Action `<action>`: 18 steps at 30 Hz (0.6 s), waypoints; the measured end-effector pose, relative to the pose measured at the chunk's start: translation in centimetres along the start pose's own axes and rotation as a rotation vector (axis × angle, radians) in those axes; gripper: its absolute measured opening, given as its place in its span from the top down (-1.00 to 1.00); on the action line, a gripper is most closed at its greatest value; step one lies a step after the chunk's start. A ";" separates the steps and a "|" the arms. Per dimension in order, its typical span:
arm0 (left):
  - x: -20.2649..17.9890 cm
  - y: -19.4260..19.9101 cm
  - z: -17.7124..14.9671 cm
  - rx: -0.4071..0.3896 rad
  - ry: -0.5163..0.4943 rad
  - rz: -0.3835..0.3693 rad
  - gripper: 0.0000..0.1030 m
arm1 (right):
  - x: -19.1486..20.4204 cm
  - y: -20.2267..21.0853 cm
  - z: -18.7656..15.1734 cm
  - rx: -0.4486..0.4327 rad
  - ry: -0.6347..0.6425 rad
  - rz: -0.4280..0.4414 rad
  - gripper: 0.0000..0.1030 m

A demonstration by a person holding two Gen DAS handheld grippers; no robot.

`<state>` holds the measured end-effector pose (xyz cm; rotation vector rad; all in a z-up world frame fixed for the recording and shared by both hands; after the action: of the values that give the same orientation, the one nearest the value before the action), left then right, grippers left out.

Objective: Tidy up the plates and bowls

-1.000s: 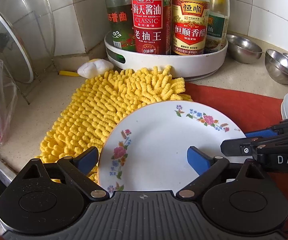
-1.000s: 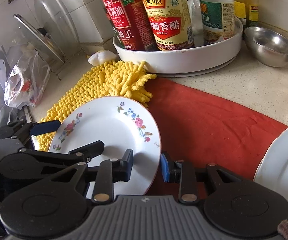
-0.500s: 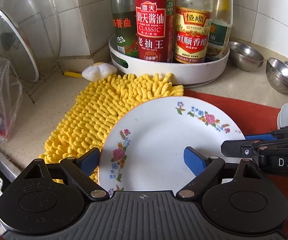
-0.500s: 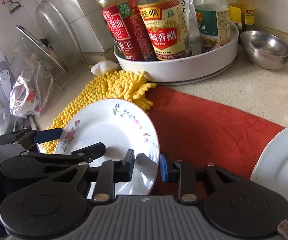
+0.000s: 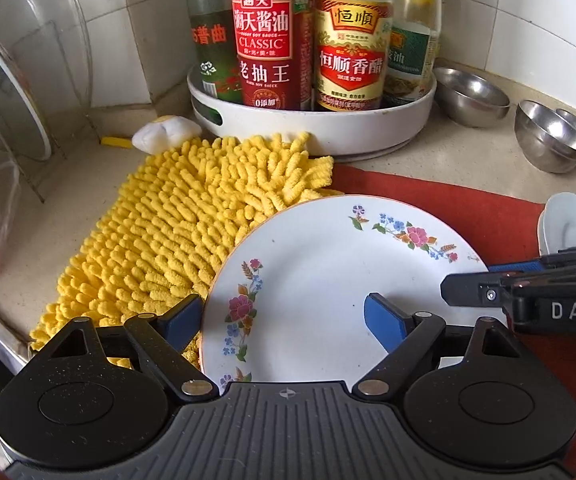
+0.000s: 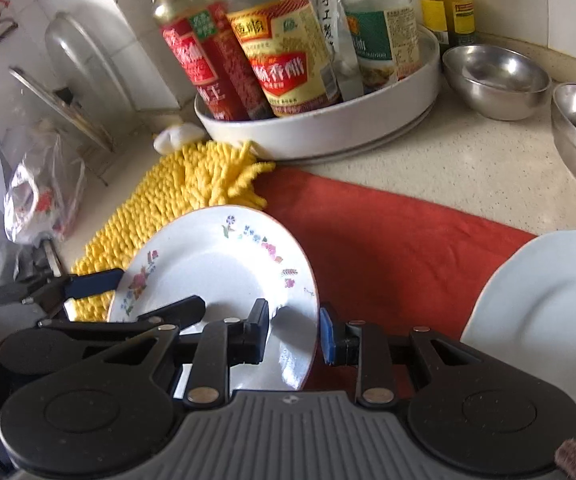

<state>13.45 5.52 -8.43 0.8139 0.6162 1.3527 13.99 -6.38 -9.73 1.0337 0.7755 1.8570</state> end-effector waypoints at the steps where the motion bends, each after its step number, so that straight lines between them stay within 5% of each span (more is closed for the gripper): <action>1: 0.0 0.1 0.1 0.000 0.001 -0.001 -0.75 | -0.1 0.1 -0.1 0.000 -0.006 0.005 0.50; 18: -2.6 1.0 2.5 -0.039 -0.041 -0.048 -0.75 | -2.4 3.3 0.6 -0.089 -0.070 0.006 0.50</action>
<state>14.44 2.60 -6.34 0.7889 0.5728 1.2975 13.98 -9.89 -7.64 1.0394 0.6439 1.8330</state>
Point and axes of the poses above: each gripper's, at about its wrist camera, not at the fingertips, and y roughly against the way its jaws point, x to its left, z to its top, the point moved 4 cm from there along -y, roughly the way its jaws point, and after that the axes turned 2 degrees about x, right-handed, at the moved point
